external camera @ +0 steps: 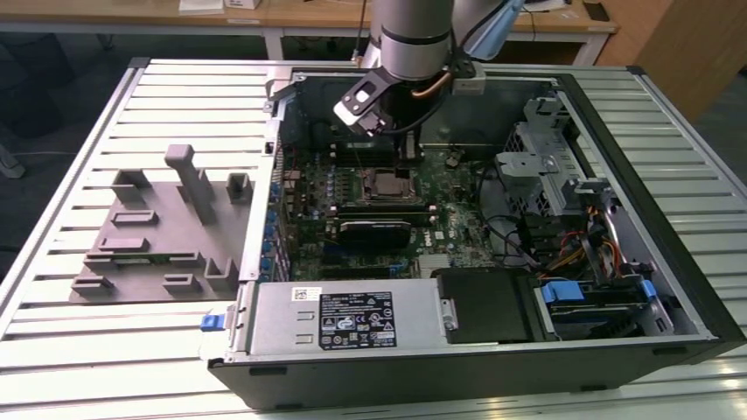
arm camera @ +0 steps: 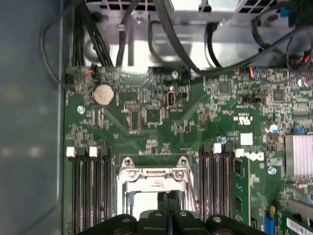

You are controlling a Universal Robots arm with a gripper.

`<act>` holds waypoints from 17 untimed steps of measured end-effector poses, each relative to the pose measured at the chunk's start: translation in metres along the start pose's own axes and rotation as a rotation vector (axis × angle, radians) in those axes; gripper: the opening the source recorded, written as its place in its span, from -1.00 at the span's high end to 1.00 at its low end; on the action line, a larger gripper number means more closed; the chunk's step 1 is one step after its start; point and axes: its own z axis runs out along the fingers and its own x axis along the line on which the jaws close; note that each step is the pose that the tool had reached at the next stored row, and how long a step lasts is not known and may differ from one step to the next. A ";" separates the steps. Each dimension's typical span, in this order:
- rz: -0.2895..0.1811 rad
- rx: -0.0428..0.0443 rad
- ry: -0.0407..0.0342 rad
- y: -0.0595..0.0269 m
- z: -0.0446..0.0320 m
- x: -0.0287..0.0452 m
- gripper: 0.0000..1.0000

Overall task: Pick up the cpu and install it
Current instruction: 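Close the cpu cover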

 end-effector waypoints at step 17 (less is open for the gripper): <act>-0.053 -0.0022 0.0021 -0.0100 0.0034 -0.0002 0.79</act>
